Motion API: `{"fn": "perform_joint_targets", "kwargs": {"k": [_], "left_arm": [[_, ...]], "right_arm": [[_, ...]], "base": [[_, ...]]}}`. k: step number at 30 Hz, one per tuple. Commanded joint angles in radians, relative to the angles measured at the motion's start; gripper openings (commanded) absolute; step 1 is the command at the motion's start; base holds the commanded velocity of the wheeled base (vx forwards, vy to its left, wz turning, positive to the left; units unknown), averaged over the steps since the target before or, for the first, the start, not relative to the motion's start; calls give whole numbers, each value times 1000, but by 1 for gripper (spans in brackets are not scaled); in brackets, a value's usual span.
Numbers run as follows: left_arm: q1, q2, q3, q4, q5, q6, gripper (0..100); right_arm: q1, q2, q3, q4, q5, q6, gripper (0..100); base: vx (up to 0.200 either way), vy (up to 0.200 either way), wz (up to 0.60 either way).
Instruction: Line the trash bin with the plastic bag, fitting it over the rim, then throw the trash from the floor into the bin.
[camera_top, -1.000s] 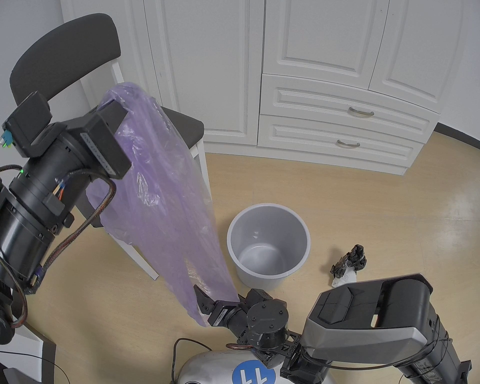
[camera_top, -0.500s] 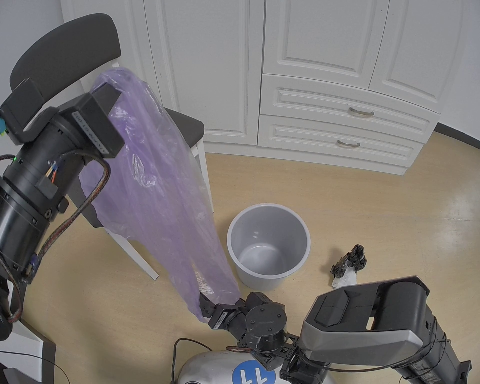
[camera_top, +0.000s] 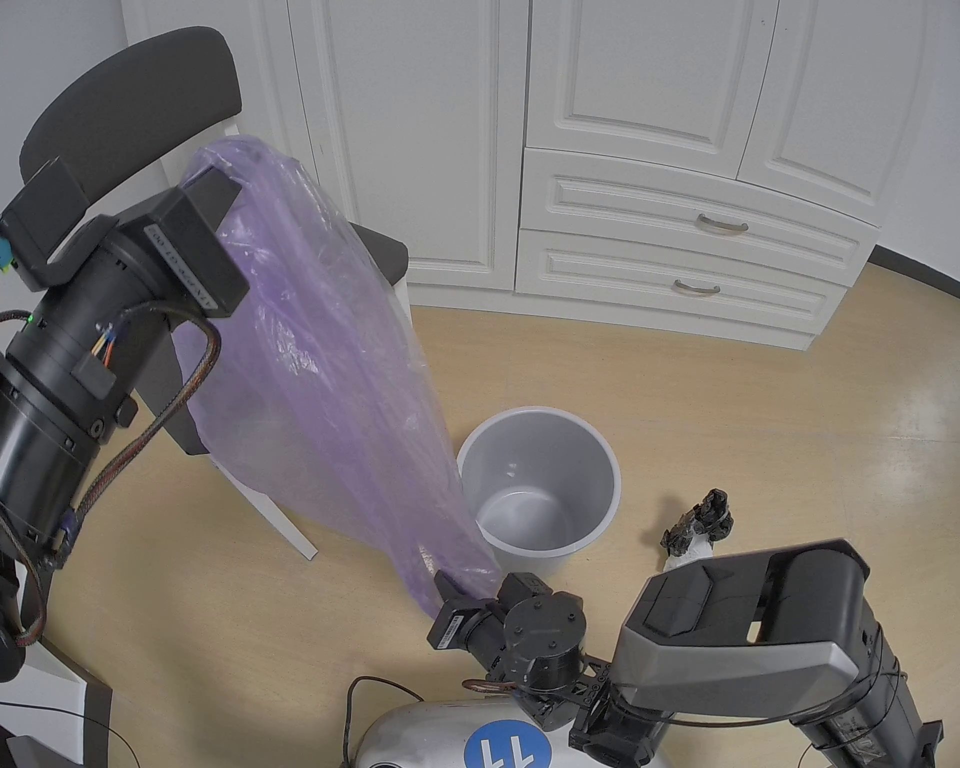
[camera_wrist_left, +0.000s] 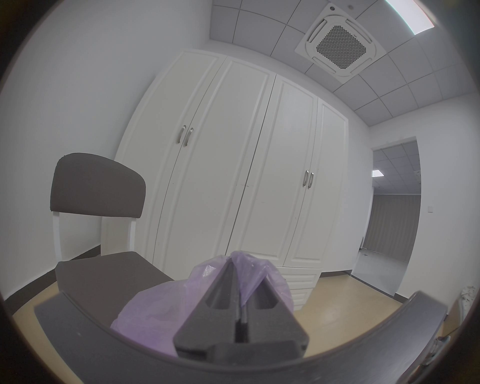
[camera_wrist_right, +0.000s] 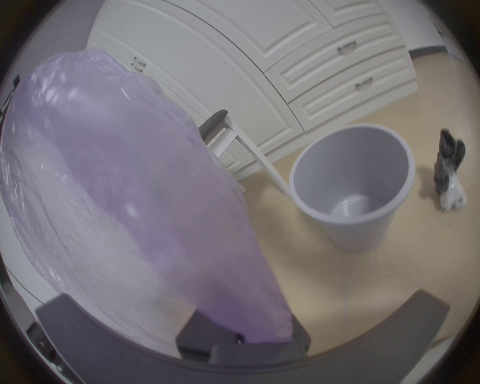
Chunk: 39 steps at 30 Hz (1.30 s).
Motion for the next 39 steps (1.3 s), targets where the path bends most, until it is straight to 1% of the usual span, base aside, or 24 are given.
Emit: {"fn": "perform_joint_targets", "kwargs": {"k": [1, 3, 4, 5, 6, 7, 9, 10, 11, 12, 13, 14, 15, 16, 17, 22, 25, 26, 27, 28, 29, 32, 38, 39], "left_arm": [[11, 2, 2, 7, 4, 1, 0], [17, 2, 3, 10, 4, 1, 0], [21, 2, 5, 10, 6, 1, 0], [21, 2, 5, 10, 6, 1, 0], [34, 2, 13, 13, 6, 4, 0], [42, 3, 20, 15, 6, 9, 0], [54, 3, 36, 26, 4, 16, 0], [54, 3, 36, 27, 4, 16, 0], [54, 6, 39, 47, 1, 16, 0], [54, 8, 40, 61, -2, 16, 0], [54, 8, 40, 64, -2, 16, 0], [56, 18, 39, 93, -6, 12, 0], [56, 26, 39, 101, -6, 10, 0], [56, 26, 39, 101, -6, 10, 0], [64, 48, 40, 113, -6, 9, 0], [70, 120, 46, 116, -8, 6, 0], [70, 215, 40, 109, -12, -3, 0], [70, 269, 33, 99, -14, -25, 0], [71, 315, 20, 89, -14, -56, 0], [71, 333, 14, 84, -14, -68, 0], [73, 384, -10, 72, -14, -102, 0], [87, 469, -53, 50, -9, -142, 0], [96, 519, -84, 44, -16, -166, 0], [90, 543, -99, 44, -16, -198, 0]], "right_arm": [[-60, -69, 51, -18, 5, -103, 0], [-97, -109, 99, -18, 15, -181, 0], [-110, -123, 112, -18, 17, -205, 0], [-110, -123, 112, -18, 17, -205, 0], [-164, -195, 171, -18, 48, -294, 0], [-190, -230, 203, -18, 71, -325, 0], [-245, -304, 270, -18, 129, -379, 0], [-250, -308, 275, -18, 134, -383, 0], [-307, -374, 333, -18, 196, -434, 0], [-338, -410, 361, -18, 227, -462, 0], [-342, -414, 365, -18, 230, -465, 0], [-402, -489, 412, -18, 287, -523, 0], [-420, -516, 421, -18, 299, -538, 0], [-420, -516, 421, -18, 299, -538, 0], [-463, -581, 438, -18, 322, -566, 0], [-491, -678, 448, -9, 335, -578, 0], [-540, -730, 441, 229, 335, -633, 0], [-552, -747, 424, 352, 336, -637, 0], [-561, -749, 393, 435, 336, -635, 0], [-565, -749, 381, 462, 336, -633, 0], [-577, -749, 352, 518, 336, -623, 0], [-594, -733, 326, 534, 339, -606, 0], [-598, -715, 330, 531, 339, -607, 0], [-606, -709, 327, 531, 341, -607, 0]], "base": [[0, 0, 0], [0, 0, 0], [0, 0, 0], [0, 0, 0], [0, 0, 0], [0, 0, 0], [0, 0, 0], [0, 0, 0], [0, 0, 0], [0, 0, 0], [0, 0, 0], [0, 0, 0], [0, 0, 0], [0, 0, 0], [0, 0, 0], [0, 0, 0], [0, 0, 0], [0, 0, 0], [0, 0, 0], [0, 0, 0], [0, 0, 0], [0, 0, 0], [0, 0, 0], [0, 0, 0]]}}
